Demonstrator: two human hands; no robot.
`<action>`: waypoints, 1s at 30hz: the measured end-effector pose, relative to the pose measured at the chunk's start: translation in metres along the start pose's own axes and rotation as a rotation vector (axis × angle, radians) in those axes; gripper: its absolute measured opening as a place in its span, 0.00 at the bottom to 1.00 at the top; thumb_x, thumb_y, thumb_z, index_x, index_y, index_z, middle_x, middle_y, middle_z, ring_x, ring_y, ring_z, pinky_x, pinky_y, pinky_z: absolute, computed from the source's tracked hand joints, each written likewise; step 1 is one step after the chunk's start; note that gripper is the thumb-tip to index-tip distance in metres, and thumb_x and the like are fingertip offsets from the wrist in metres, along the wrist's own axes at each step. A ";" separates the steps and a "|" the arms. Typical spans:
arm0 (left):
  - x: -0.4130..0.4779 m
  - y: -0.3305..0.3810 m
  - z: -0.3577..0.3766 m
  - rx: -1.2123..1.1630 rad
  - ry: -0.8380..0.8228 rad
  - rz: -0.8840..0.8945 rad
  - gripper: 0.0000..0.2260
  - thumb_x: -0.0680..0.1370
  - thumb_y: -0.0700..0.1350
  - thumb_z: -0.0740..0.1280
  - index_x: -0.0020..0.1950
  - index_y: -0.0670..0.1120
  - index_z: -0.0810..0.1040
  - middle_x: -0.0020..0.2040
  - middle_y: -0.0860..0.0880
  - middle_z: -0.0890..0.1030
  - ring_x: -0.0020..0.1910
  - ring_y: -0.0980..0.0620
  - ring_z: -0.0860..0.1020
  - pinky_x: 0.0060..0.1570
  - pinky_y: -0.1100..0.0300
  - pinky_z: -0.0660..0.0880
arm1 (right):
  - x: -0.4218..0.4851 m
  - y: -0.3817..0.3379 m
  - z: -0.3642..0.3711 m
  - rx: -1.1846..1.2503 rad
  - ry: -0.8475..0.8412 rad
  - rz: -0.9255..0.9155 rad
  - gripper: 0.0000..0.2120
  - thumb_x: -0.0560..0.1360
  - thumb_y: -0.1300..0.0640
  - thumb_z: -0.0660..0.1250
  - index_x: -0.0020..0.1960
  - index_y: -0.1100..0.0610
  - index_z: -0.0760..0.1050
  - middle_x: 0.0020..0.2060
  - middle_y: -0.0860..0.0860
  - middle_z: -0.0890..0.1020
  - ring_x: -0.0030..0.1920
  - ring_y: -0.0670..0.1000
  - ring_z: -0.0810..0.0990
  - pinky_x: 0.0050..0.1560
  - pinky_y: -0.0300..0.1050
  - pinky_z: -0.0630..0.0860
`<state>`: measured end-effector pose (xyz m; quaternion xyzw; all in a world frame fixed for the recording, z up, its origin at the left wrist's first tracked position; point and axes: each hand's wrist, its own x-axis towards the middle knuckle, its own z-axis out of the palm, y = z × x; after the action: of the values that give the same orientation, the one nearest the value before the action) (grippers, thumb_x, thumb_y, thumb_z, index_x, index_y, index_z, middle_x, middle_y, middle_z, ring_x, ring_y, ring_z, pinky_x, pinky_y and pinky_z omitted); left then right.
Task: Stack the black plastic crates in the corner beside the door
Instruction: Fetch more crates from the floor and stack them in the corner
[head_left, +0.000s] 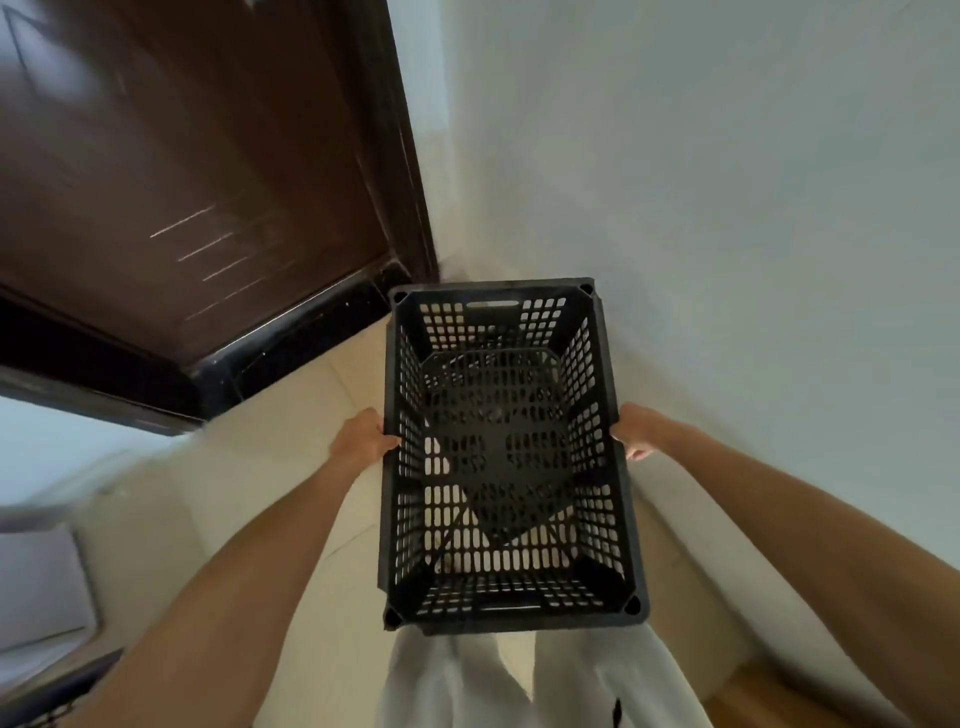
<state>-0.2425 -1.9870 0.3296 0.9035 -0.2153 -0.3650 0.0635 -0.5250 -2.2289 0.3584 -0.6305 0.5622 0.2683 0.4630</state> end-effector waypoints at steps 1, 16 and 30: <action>0.001 0.003 0.007 -0.018 0.007 -0.033 0.10 0.76 0.48 0.71 0.51 0.46 0.73 0.48 0.46 0.79 0.47 0.48 0.78 0.48 0.53 0.75 | 0.010 0.000 -0.007 -0.002 -0.017 0.001 0.17 0.79 0.66 0.59 0.67 0.66 0.70 0.57 0.61 0.78 0.56 0.60 0.79 0.33 0.39 0.78; 0.019 0.036 0.103 -0.165 0.075 -0.322 0.11 0.77 0.48 0.69 0.57 0.46 0.74 0.53 0.45 0.81 0.52 0.44 0.80 0.51 0.52 0.76 | 0.163 0.003 -0.062 -0.559 0.072 -0.331 0.15 0.76 0.56 0.62 0.59 0.62 0.75 0.54 0.59 0.79 0.54 0.59 0.78 0.57 0.52 0.76; 0.084 0.048 0.130 -0.183 0.113 -0.354 0.11 0.81 0.45 0.63 0.60 0.42 0.71 0.56 0.41 0.80 0.55 0.40 0.78 0.52 0.48 0.74 | 0.246 -0.014 -0.061 -0.562 0.148 -0.401 0.12 0.80 0.58 0.58 0.58 0.64 0.73 0.55 0.63 0.79 0.54 0.62 0.78 0.49 0.47 0.72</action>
<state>-0.2950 -2.0612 0.1954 0.9368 -0.0150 -0.3372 0.0923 -0.4678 -2.3971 0.1768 -0.8488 0.3636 0.2701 0.2726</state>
